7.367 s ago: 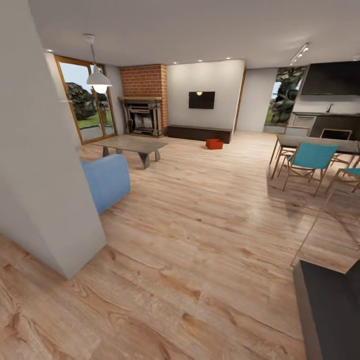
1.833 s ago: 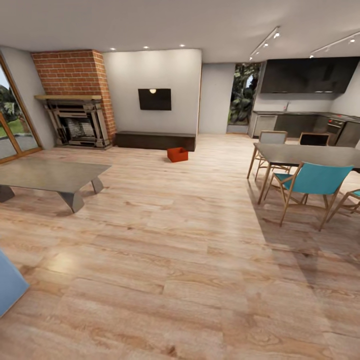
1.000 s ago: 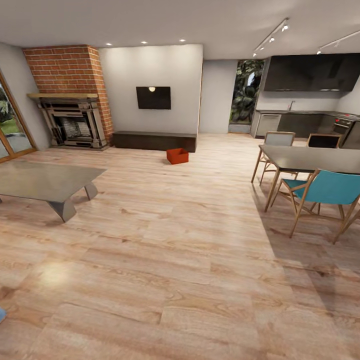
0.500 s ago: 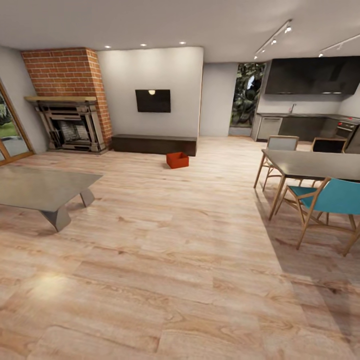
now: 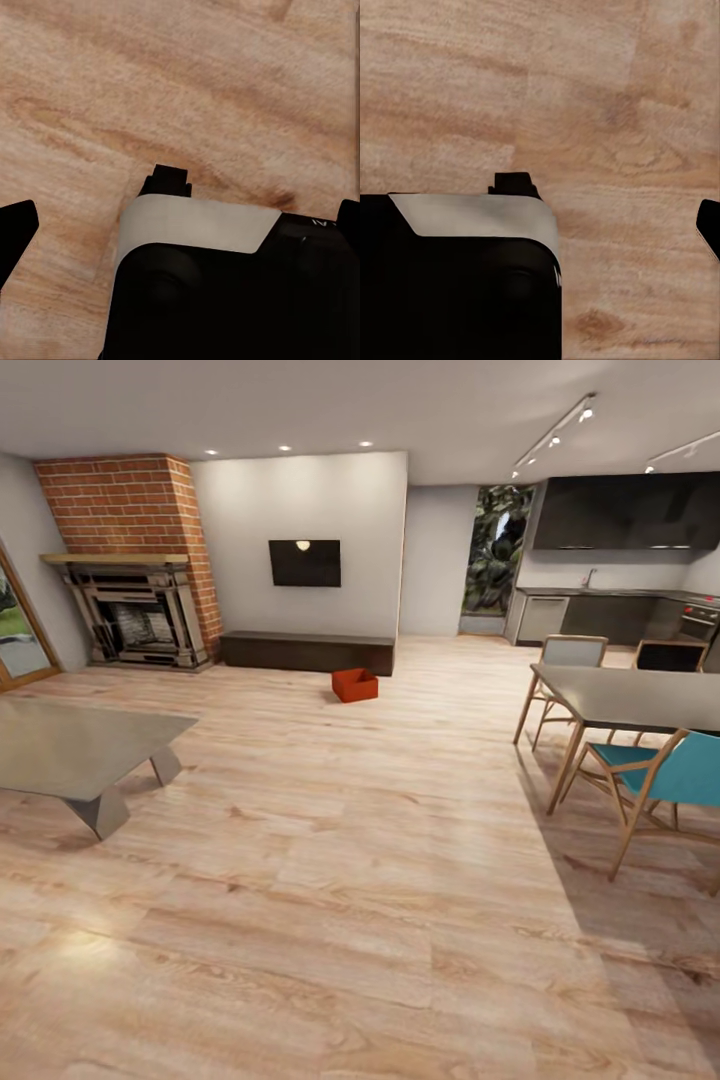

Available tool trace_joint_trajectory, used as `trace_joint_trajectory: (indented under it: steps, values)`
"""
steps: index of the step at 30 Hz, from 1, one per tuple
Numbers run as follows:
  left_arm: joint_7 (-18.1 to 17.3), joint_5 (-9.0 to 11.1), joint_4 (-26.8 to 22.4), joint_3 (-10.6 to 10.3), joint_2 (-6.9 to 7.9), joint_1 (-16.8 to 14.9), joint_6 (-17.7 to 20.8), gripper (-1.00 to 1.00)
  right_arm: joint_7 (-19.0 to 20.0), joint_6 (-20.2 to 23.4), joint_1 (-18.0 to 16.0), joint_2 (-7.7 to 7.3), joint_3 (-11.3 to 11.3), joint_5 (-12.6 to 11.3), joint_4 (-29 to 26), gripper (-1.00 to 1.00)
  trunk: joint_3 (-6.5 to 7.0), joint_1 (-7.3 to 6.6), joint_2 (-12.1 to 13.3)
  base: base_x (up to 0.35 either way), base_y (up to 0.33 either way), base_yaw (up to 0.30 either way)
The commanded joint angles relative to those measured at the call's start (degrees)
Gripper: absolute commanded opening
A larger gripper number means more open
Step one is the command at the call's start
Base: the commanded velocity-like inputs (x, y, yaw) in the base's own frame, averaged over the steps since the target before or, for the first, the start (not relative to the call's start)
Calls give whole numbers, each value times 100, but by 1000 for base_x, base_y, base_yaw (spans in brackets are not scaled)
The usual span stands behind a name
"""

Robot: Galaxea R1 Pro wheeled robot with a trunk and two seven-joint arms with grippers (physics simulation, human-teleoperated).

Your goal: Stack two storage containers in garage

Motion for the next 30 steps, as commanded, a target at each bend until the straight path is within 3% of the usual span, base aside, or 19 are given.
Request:
trace_joint_trajectory:
  steps: [1, 13, 30]
  values:
    - [15, 40, -1, 4, -1, -4, 16, 100, -4, -24, -4, 2, 48, -54, 9, 100, -5, 3, -2, 321, 0, 0]
    - [13, 40, -1, 7, -1, -4, 16, 100, -6, -25, -4, 5, 48, -62, 9, 100, -4, 3, -2, 321, 0, -89]
    - [14, 40, -1, 3, -5, -4, 16, 100, -18, -20, -4, 6, 48, -53, 9, 100, 39, 3, -2, 321, 0, -6]
